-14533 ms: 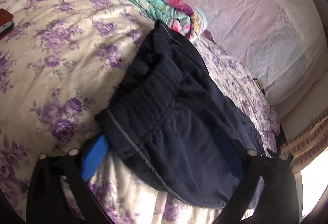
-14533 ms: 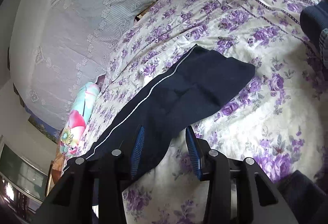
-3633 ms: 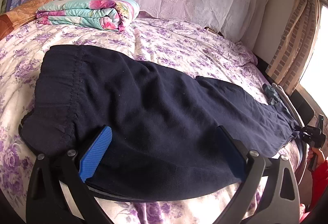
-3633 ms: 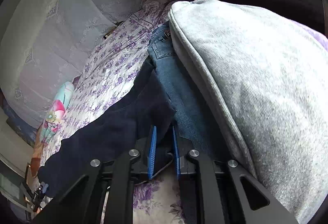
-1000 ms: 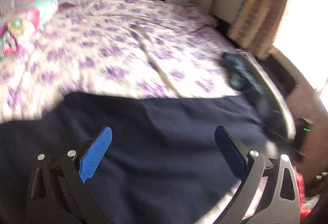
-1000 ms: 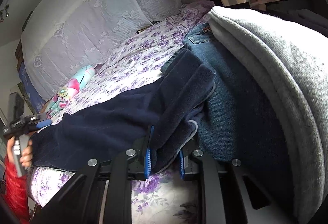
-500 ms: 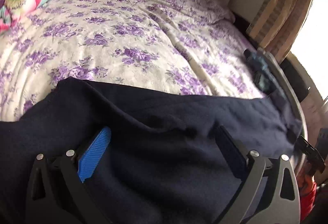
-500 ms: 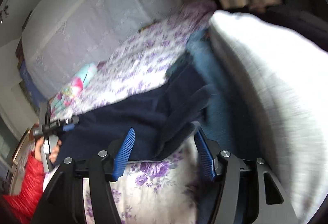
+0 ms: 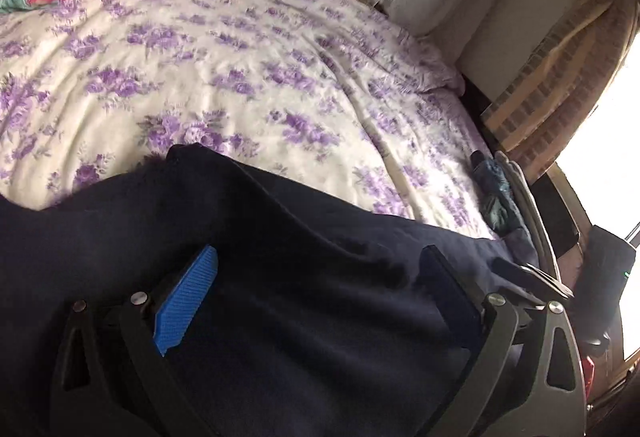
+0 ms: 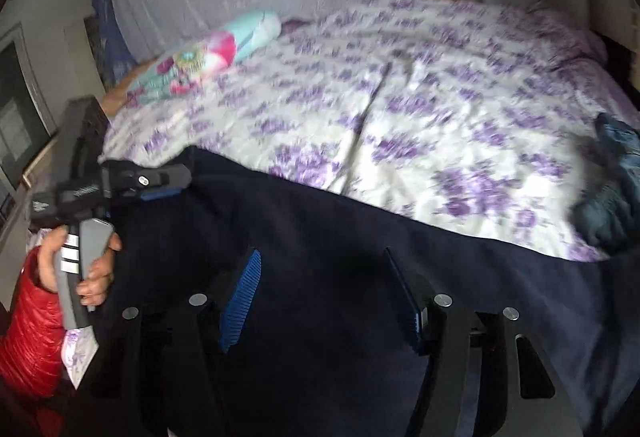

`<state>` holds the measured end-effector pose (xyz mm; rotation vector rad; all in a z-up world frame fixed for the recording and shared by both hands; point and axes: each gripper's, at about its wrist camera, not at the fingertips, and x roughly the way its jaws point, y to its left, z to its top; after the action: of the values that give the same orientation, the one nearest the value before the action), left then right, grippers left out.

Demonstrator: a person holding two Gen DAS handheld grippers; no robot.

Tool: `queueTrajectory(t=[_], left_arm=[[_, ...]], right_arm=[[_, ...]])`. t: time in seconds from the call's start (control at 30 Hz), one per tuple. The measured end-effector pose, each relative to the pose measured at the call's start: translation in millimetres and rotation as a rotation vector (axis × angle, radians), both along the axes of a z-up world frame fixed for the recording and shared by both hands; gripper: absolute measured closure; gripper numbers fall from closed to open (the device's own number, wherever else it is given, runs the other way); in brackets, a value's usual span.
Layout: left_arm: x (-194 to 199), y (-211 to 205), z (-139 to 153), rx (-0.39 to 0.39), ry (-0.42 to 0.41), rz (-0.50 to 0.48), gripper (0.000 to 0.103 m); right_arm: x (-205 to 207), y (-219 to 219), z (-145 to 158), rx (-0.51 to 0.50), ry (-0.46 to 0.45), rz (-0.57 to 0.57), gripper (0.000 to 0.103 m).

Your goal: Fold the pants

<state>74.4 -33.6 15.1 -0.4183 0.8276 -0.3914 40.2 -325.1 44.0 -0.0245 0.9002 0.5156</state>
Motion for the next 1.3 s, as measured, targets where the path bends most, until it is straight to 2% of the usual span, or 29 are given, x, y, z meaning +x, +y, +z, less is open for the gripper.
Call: queueTrajectory(t=[0.03, 0.07, 0.1, 0.17, 0.27, 0.33, 0.4, 0.43, 0.47, 0.5, 0.53, 0.6, 0.7, 0.77, 0.83, 0.93, 1.0, 1.03, 1.13, 1.17, 1.23, 1.27, 1.3], left_arm=[[-0.2, -1.8, -0.5, 0.014, 0.001, -0.001, 0.005], [0.2, -5.1, -1.3, 0.039, 0.002, -0.004, 0.005], [-0.1, -8.2, -1.1, 0.061, 0.001, -0.005, 0.005], [-0.7, -10.4, -0.6, 0.079, -0.002, -0.007, 0.005], [-4.9, -3.2, 1.5, 0.030, -0.017, -0.007, 0.005], [-7.4, 2.9, 3.2, -0.015, -0.031, -0.006, 0.005], [-7.2, 3.0, 2.0, -0.022, -0.027, -0.007, 0.005], [-7.0, 3.0, 1.8, -0.022, -0.027, -0.009, 0.005], [-7.1, 3.1, 1.5, -0.026, -0.029, -0.013, 0.005], [-7.3, 4.5, 1.1, -0.036, -0.031, -0.016, 0.005], [-7.7, 7.0, 1.0, -0.054, -0.034, -0.017, 0.005], [-9.5, 12.5, 1.6, -0.093, -0.043, -0.019, 0.005], [-15.6, 15.0, 4.6, -0.094, -0.052, -0.002, 0.005], [-24.4, 11.5, 7.8, -0.065, -0.062, -0.003, 0.005], [-42.7, 5.2, 11.9, -0.047, -0.093, -0.036, 0.005], [-74.7, -1.8, 13.4, -0.044, -0.148, -0.085, 0.005], [-89.6, -3.8, 12.0, -0.028, -0.156, -0.089, 0.005], [-96.9, -1.7, 12.5, -0.028, -0.165, -0.087, 0.005], [-111.2, 14.4, 6.8, -0.062, -0.144, -0.040, 0.005], [-115.5, 19.9, 4.6, -0.073, -0.135, -0.029, 0.005], [-128.8, 30.1, 4.2, -0.074, -0.136, -0.027, 0.005], [-136.6, 34.9, 6.4, -0.047, -0.138, -0.022, 0.005], [-144.1, 40.4, 9.3, -0.006, -0.142, -0.004, 0.005]], right_arm=[[14.8, 12.6, -13.1, -0.038, 0.057, 0.020, 0.027], [27.2, 21.3, -18.9, -0.048, 0.067, 0.051, 0.015], [29.6, 27.1, -17.4, -0.051, 0.073, 0.063, 0.012], [35.7, 36.5, -7.1, -0.094, 0.094, 0.032, 0.012], [21.4, 42.4, 20.2, -0.046, 0.001, 0.022, 0.012], [15.0, 50.8, 27.2, -0.050, -0.036, 0.038, 0.011], [23.9, 64.8, 10.9, -0.154, -0.035, 0.041, 0.009], [31.8, 66.1, -5.0, -0.204, 0.001, 0.034, 0.008], [40.7, 61.8, -19.7, -0.181, 0.045, 0.030, 0.003], [41.2, 54.6, -17.3, -0.130, 0.036, 0.014, 0.004], [38.0, 45.7, -9.9, -0.083, 0.034, -0.011, 0.004], [13.4, 14.4, 15.4, 0.075, -0.006, -0.054, 0.004], [-49.8, -51.8, 42.0, 0.250, -0.079, -0.108, 0.004], [-99.6, -107.4, 43.3, 0.324, -0.097, -0.192, 0.004], [-134.5, -150.0, 35.5, 0.346, -0.105, -0.286, 0.004], [-160.5, -200.8, 12.8, 0.356, -0.060, -0.438, 0.004], [-156.0, -218.8, -3.8, 0.466, -0.014, -0.484, 0.013], [-149.3, -221.0, -11.0, 0.535, 0.004, -0.474, 0.013], [-129.7, -223.6, -21.6, 0.585, -0.029, -0.494, 0.016], [-125.0, -225.9, -22.9, 0.612, -0.044, -0.514, 0.024], [-119.7, -231.4, -26.7, 0.657, -0.049, -0.559, 0.049], [-117.9, -235.8, -31.7, 0.668, -0.050, -0.580, 0.074], [-116.2, -240.2, -36.6, 0.679, -0.048, -0.598, 0.083]])
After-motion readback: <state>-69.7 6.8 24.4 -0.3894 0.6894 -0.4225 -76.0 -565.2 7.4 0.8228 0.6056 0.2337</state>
